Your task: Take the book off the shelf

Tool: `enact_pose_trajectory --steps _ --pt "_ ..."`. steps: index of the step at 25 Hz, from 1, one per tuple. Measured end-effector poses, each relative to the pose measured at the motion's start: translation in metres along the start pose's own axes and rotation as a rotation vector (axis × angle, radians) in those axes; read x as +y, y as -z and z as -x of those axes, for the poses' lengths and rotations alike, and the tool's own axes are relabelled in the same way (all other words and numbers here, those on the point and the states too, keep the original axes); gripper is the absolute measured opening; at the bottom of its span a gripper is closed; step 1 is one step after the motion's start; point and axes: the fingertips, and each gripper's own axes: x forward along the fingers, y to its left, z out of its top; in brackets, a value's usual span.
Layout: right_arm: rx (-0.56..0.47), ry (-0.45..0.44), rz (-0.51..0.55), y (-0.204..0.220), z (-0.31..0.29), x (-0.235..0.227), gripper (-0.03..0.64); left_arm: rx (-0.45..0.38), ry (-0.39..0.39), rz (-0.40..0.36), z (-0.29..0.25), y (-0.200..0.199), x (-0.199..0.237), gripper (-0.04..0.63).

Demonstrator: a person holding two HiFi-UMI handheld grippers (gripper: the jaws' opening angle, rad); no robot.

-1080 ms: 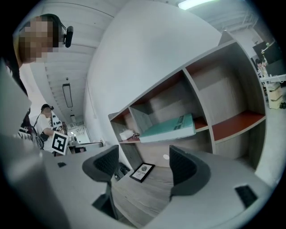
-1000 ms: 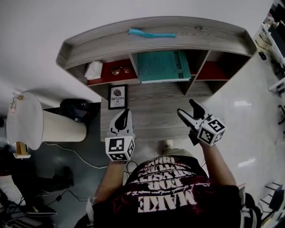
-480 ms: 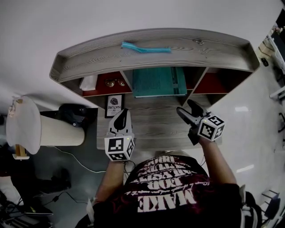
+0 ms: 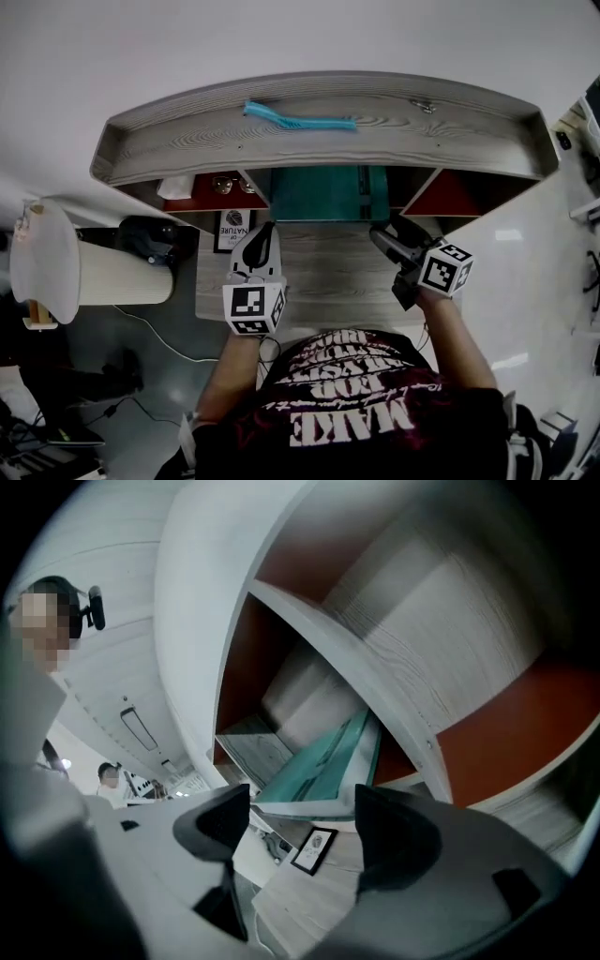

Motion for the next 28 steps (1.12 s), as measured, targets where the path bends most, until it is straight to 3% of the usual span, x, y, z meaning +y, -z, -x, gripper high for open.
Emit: enact_pose_trajectory --steps 4,8,14,23,26,28 --pt "-0.008 -0.057 -0.117 -0.006 -0.008 -0.004 0.351 0.008 0.013 -0.022 -0.014 0.003 -0.006 0.017" --pt "-0.018 -0.059 -0.174 -0.012 -0.012 -0.013 0.337 0.061 0.017 -0.048 -0.026 0.016 -0.010 0.017" --pt "-0.036 -0.088 -0.321 -0.020 -0.014 -0.020 0.309 0.126 0.029 -0.029 -0.035 0.032 -0.011 0.017" --pt "0.001 -0.117 -0.392 -0.004 -0.026 -0.027 0.328 0.148 0.056 -0.030 -0.037 0.034 -0.011 0.017" --pt "0.016 -0.060 -0.456 0.004 -0.027 -0.039 0.218 0.167 0.058 -0.045 -0.033 0.036 -0.012 0.017" --pt "0.009 -0.056 -0.478 0.008 -0.023 -0.040 0.215 0.155 0.058 -0.040 -0.027 0.034 -0.011 0.017"
